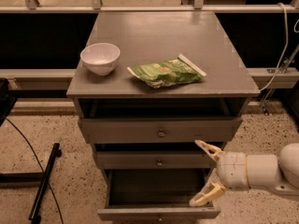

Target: Close bottom drawer

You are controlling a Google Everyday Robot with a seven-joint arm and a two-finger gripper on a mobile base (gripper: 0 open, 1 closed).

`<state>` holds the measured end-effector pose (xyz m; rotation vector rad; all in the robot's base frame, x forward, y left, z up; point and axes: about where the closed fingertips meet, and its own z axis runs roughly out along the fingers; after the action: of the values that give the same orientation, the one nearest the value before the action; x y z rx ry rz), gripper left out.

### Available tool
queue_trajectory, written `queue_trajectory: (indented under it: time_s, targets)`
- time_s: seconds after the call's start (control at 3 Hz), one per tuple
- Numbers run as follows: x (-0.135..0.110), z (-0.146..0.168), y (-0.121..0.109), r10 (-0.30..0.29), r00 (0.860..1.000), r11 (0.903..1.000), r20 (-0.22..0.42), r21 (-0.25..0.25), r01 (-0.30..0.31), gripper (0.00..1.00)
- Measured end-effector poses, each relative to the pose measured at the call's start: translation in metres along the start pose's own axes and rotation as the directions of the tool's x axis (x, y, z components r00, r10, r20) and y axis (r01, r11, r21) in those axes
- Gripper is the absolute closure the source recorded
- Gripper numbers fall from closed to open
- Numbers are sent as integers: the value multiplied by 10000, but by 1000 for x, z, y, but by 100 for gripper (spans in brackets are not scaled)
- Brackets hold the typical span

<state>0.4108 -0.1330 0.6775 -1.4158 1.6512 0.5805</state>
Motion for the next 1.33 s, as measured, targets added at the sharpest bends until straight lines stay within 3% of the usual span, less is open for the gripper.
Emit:
queue_trajectory:
  time_s: [0.33, 0.67, 1.0, 1.33]
  targets:
    - [10, 6, -4, 130, 9999, 9999, -45, 102, -130, 0]
    - [45, 27, 1, -2, 9995, 9996, 327, 285, -7, 0]
    - [103, 64, 18, -432, 9983, 9986, 401, 330, 419, 0]
    - [148, 90, 31, -414, 9970, 9987, 651, 340, 392, 0]
